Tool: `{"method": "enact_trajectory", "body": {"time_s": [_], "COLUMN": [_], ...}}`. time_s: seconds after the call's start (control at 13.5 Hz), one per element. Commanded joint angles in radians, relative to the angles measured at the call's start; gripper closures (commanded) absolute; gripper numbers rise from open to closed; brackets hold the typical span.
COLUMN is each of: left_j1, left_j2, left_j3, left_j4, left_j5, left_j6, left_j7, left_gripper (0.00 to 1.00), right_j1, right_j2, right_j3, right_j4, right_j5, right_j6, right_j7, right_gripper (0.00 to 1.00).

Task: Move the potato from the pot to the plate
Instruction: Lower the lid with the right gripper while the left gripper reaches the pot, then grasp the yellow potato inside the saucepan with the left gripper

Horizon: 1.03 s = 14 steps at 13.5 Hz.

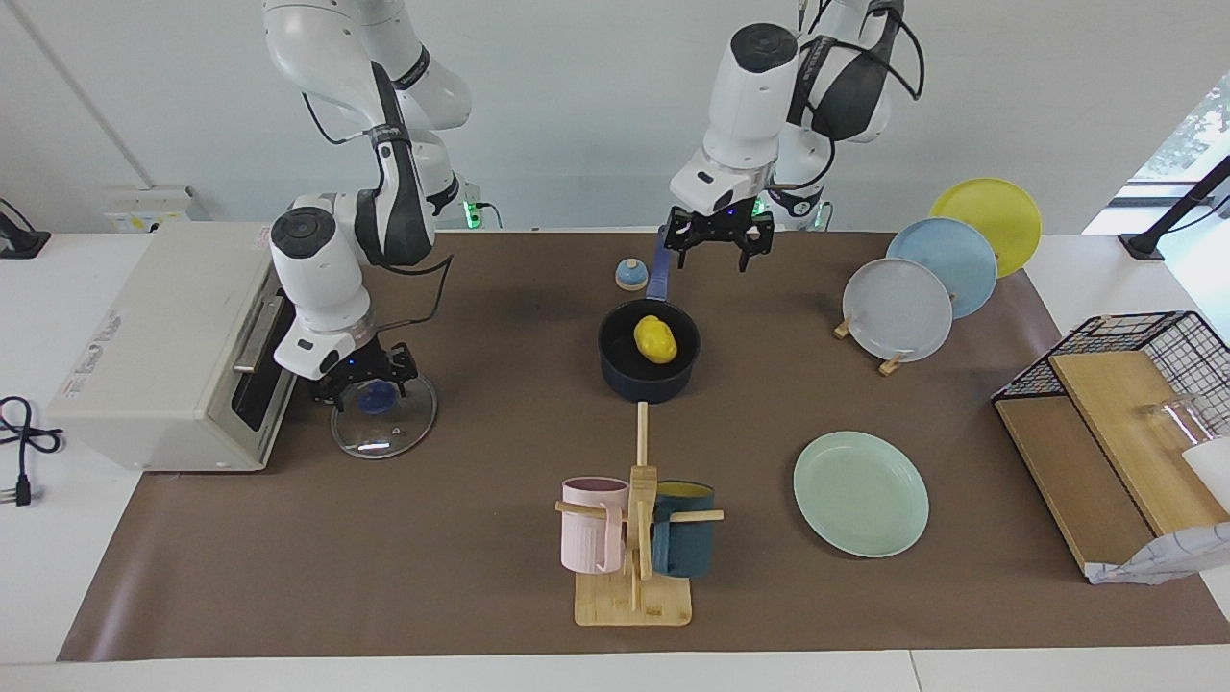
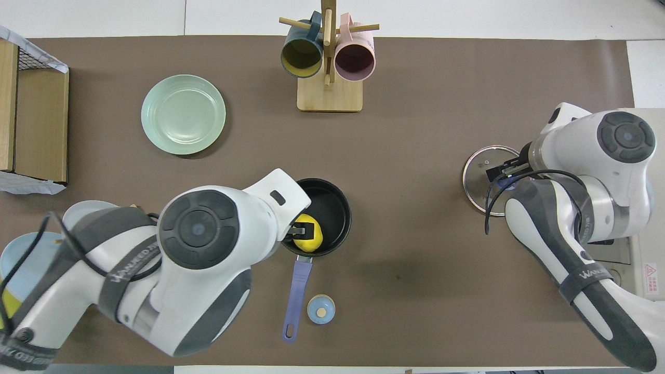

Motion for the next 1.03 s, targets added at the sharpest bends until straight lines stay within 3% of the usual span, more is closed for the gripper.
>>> {"method": "enact_trajectory", "body": {"time_s": [0.0, 0.22, 0.44, 0.59, 0.96], "left_j1": [-0.046, -0.046, -0.046, -0.057, -0.083], "left_j2": [0.109, 0.149, 0.175, 0.175, 0.227], "left_j3": [0.019, 0.019, 0.017, 0.017, 0.019], "left_j4": [0.003, -0.002, -0.017, -0.057, -0.065], "left_j5": [-0.01, -0.013, -0.048, -0.053, -0.053], "left_j6": [0.127, 0.161, 0.191, 0.233, 0.284], "left_j7": [-0.102, -0.125, -0.152, -0.155, -0.191], "left_gripper": [0.0, 0.0, 0.0, 0.0, 0.0], "right_j1": [-0.005, -0.007, -0.022, -0.039, 0.058], "right_j2": [-0.049, -0.134, -0.126, -0.172, -0.174], "right_j3": [0.021, 0.021, 0.013, -0.012, -0.073], "right_j4": [0.172, 0.322, 0.434, 0.402, 0.41], "right_j5": [0.074, 0.106, 0.103, 0.108, 0.076], "right_j6": [-0.248, -0.468, -0.663, -0.662, -0.688], "right_j7": [0.02, 0.087, 0.093, 0.096, 0.121], "right_gripper": [0.0, 0.0, 0.0, 0.0, 0.0]}}
